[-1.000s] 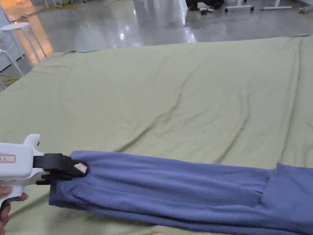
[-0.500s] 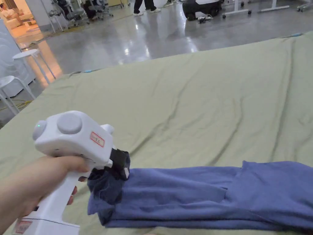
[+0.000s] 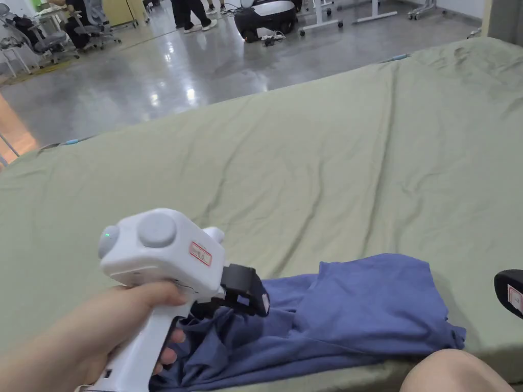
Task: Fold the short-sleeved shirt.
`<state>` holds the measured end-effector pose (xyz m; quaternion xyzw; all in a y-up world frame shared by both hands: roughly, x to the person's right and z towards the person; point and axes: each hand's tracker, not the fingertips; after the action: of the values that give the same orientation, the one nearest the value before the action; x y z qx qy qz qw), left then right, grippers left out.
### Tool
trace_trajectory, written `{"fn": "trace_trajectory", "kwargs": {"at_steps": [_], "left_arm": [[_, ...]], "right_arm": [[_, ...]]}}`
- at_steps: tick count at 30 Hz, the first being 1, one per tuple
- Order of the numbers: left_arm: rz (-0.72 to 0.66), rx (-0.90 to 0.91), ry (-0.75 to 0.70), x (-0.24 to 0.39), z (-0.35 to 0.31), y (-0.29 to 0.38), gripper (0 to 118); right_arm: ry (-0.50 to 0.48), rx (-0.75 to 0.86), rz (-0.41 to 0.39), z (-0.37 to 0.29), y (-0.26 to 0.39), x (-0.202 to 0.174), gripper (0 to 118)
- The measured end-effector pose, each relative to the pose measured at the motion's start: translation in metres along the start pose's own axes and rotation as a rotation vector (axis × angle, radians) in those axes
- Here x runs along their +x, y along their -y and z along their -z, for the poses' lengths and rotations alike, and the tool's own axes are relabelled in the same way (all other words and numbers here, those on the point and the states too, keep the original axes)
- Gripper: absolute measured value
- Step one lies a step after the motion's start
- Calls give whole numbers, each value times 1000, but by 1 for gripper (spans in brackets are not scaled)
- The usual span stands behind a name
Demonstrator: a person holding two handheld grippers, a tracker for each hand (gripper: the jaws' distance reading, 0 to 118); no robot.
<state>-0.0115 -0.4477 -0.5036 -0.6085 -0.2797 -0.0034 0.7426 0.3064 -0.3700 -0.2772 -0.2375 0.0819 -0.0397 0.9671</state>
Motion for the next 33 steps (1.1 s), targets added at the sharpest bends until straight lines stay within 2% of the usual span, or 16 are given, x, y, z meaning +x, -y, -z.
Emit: {"fn": "trace_trajectory", "kwargs": {"at_steps": [3, 4, 5, 6, 7, 9, 11, 13, 18, 19, 21, 23, 25, 28, 30, 33], "left_arm": [[40, 105, 91, 3, -45, 14, 81], [60, 145, 88, 0, -59, 18, 73], [56, 174, 56, 2, -70, 22, 55], [53, 187, 8, -2, -76, 24, 22], [46, 209, -58, -9, -79, 25, 0], [15, 233, -186, -23, -74, 24, 0], [54, 121, -315, -31, -49, 23, 0], [63, 33, -338, -28, -21, 26, 0], [48, -91, -97, 6, 27, 31, 0], [36, -117, -71, 15, 39, 31, 0], [-26, -179, 72, 24, 55, 28, 0], [-34, -119, 111, 28, 60, 22, 0], [-16, -45, 119, 26, 45, 21, 0], [-63, 65, 304, 3, -6, 37, 0], [-56, 180, 366, -23, -50, 58, 0], [-115, 304, 380, -83, -95, 90, 0]], "right_arm": [[0, -3, 4, 7, -1, -3, 2], [0, -3, 6, 6, -1, -3, 2], [-4, -2, 9, 5, -1, -3, 2], [-9, 0, 12, 5, -1, -3, 2], [-13, 3, 15, 5, -1, -4, 2], [-20, 6, 12, -36, 52, 11, 2], [-22, 8, 5, -39, 53, 10, 2], [-22, 8, -4, -36, 58, 12, 2], [-3, -3, -15, -37, 60, 14, 2], [4, -5, -16, -37, 61, 14, 2], [8, -2, -13, -40, 53, 7, 2], [5, 3, -7, -40, 52, 6, 2], [0, 2, -18, -42, 49, 2, 2], [-4, -1, -50, -43, 45, -6, 2], [-5, -2, -58, -41, 42, -11, 2], [-19, -2, -52, -36, 40, -16, 2]]}}
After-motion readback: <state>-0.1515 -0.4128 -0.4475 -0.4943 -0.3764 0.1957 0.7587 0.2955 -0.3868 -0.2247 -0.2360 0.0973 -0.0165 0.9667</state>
